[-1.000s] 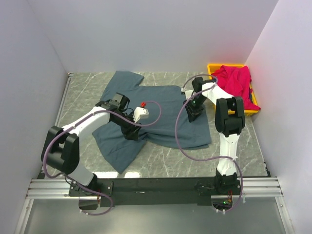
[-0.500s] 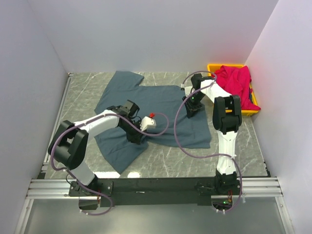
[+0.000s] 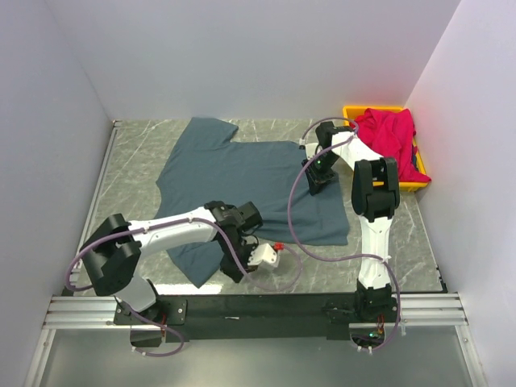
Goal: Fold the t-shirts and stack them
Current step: Flatten the tshirt out
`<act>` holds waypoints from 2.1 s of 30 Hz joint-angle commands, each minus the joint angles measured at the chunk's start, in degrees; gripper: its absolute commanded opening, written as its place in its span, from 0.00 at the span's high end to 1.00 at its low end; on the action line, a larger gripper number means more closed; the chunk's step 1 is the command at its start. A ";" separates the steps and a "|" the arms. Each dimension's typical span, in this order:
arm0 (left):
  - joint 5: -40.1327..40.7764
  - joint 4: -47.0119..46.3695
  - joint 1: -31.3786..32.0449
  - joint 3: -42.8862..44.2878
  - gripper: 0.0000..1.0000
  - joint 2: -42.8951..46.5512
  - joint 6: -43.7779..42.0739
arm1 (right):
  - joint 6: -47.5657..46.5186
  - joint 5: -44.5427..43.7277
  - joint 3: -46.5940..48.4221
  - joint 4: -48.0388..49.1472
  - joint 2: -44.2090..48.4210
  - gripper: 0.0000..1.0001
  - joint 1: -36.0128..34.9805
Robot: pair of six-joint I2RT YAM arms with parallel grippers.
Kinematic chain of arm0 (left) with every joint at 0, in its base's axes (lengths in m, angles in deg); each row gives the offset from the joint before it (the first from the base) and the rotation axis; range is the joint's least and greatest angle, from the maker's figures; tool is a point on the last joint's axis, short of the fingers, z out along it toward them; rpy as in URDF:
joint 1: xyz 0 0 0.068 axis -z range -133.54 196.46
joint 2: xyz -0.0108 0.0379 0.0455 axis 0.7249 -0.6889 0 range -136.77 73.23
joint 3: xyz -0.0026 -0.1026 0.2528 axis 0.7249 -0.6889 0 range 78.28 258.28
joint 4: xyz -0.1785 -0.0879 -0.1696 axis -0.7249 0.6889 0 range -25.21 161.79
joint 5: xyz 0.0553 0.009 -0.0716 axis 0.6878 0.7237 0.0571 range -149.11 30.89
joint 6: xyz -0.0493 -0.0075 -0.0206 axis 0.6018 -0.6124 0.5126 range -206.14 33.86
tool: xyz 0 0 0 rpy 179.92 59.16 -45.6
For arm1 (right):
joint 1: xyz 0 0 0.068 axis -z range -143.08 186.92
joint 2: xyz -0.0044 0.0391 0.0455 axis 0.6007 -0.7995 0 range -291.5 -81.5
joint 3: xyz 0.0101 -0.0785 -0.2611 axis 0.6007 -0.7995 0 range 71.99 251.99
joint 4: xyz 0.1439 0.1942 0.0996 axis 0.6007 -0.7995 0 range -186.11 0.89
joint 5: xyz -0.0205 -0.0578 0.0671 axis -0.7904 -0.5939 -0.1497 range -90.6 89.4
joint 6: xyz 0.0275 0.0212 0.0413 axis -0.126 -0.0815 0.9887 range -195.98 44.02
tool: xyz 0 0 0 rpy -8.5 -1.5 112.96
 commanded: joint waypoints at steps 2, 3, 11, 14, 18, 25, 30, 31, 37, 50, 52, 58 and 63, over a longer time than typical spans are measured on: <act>-0.94 -2.47 -8.59 2.00 0.48 4.80 2.83 | -0.28 -1.31 0.67 0.93 -0.13 0.65 0.40; -0.06 -3.08 -13.57 2.61 0.39 5.25 2.74 | -0.28 -0.96 0.67 0.75 0.14 0.65 0.31; 2.76 -1.77 -25.84 9.21 0.34 -1.86 -9.03 | -0.10 -0.43 0.67 0.22 0.31 0.65 0.31; 2.76 -3.88 -25.93 8.06 0.32 -3.88 -11.58 | -0.19 -0.52 0.94 -0.13 0.05 0.65 0.31; 1.62 -4.58 -25.93 7.45 0.31 -7.05 -13.52 | -0.54 -0.87 1.20 -0.39 0.14 0.65 0.31; 1.62 -5.82 -25.66 7.27 0.30 -10.04 -14.84 | -0.63 -0.78 1.38 -0.66 -0.39 0.65 0.31; 0.82 -1.95 -23.21 6.48 0.57 -9.35 -17.38 | -1.07 -1.22 0.94 -0.57 -0.30 0.65 0.23; 1.00 -1.69 -22.59 5.96 0.63 -8.73 -17.56 | -1.16 -1.48 1.11 -0.65 -0.30 0.65 0.23; 1.26 2.79 -13.64 2.79 1.00 -2.84 -15.55 | -1.25 -1.57 1.46 -0.57 -0.30 0.65 0.23; -5.58 3.06 -0.68 10.61 0.41 -3.37 5.82 | -1.07 -1.04 0.67 -0.48 0.40 0.64 0.31; -8.12 5.33 -4.02 11.31 0.46 -2.58 5.38 | -1.16 -1.04 0.50 -0.48 0.40 0.65 0.31; -0.71 8.25 -19.23 7.55 0.69 -1.96 -1.12 | -1.60 -0.96 -0.64 -0.57 2.16 0.65 0.31; 8.64 5.61 -21.27 -2.21 0.69 0.51 -4.73 | -2.21 -1.13 -1.61 -1.18 3.92 0.65 0.31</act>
